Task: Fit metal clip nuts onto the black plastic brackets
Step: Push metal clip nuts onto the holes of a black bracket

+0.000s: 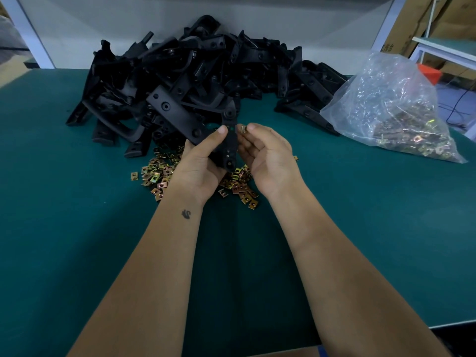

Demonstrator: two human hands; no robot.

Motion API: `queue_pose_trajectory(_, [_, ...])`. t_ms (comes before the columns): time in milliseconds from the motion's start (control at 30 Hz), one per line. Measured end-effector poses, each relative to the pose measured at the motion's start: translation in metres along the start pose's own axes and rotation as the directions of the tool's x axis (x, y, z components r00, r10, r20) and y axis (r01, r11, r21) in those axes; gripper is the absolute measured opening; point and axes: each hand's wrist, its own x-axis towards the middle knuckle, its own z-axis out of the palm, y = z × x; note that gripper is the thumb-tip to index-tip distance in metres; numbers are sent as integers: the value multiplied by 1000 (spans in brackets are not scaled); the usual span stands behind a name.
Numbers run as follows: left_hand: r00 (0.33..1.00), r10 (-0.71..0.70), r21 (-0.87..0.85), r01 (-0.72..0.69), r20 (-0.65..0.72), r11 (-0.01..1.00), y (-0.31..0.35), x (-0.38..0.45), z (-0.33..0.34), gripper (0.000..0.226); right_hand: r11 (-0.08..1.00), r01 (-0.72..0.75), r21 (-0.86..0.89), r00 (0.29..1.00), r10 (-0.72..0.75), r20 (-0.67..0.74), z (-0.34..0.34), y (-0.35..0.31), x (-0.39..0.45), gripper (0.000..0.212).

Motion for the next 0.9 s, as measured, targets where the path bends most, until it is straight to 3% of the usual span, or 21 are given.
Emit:
queue_pose_trajectory(433, [1000, -11, 38, 12, -26, 999, 0, -1, -2, 60, 996, 12, -84, 998, -6, 68, 0, -1, -1, 23])
queue_pose_trajectory(667, [997, 67, 101, -69, 22, 992, 2, -3, -2, 76, 990, -79, -118, 993, 88, 73, 1, -1, -3, 9])
queue_pose_trajectory(900, [994, 106, 178, -108, 21, 978, 1, -4, -3, 77, 982, -10, -187, 996, 27, 90, 1, -2, -4, 14])
